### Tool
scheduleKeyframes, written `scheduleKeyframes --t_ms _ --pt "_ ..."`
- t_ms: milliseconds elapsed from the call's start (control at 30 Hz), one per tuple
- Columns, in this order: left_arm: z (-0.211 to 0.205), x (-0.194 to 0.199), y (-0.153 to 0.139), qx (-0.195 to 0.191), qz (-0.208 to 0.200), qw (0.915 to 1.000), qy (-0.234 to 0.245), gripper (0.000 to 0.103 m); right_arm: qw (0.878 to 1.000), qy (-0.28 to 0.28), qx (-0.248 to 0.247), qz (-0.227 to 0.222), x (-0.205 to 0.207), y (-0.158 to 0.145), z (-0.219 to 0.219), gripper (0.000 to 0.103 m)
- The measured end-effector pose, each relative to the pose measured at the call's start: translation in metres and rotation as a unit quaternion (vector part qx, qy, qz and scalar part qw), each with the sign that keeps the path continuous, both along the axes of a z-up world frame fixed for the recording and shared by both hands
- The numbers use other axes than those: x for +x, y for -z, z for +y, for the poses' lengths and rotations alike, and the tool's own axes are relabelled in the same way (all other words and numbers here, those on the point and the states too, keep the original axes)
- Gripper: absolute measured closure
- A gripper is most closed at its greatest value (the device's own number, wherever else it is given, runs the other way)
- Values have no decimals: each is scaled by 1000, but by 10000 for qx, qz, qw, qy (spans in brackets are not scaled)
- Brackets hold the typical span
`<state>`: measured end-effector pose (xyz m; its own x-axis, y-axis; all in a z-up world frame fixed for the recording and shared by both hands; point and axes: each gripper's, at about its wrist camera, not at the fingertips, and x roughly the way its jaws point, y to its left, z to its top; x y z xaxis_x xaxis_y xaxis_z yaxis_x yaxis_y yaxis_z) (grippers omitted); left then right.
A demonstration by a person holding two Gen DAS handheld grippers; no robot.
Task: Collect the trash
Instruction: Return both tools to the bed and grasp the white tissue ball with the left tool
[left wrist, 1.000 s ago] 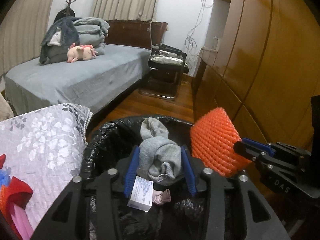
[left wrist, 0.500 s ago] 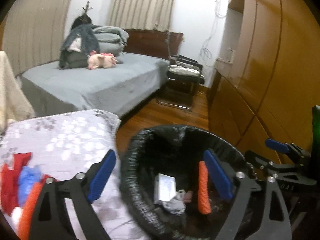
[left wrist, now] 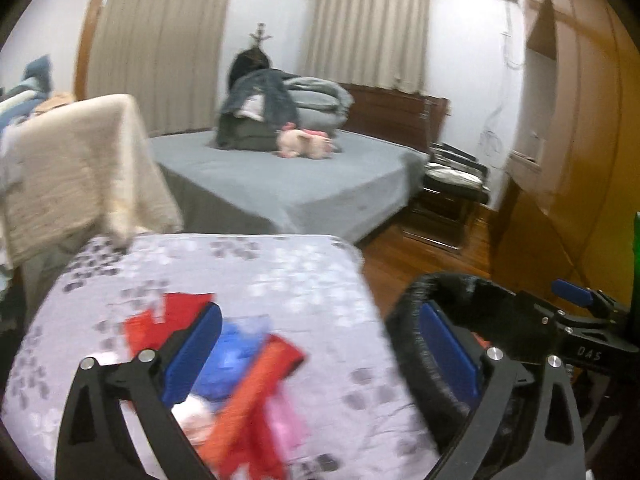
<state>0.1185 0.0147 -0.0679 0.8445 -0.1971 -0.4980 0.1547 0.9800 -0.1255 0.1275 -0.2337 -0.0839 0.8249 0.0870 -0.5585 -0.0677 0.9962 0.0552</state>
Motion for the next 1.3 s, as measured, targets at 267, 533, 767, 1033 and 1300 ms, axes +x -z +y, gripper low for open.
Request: scheduleKeyframes --t_ms 267,533,767,1033,1300 --pt "70 -16 13 75 114 9962 -856 6 9981 -608 92 5 12 3 68 6" --pt "110 -29 31 109 255 9912 -1295 7 9945 -1043 45 124 13 15 116 6" --pt "122 -33 46 197 349 9899 -1360 7 9922 -1216 -1 266 8 31 137 6" --pt "123 -28 77 179 719 9893 -1256 15 9905 -1288 -181 449 8 51 149 6" --pt "105 -10 99 141 960 9906 -960 18 9895 -1324 -209 543 12 61 149 8"
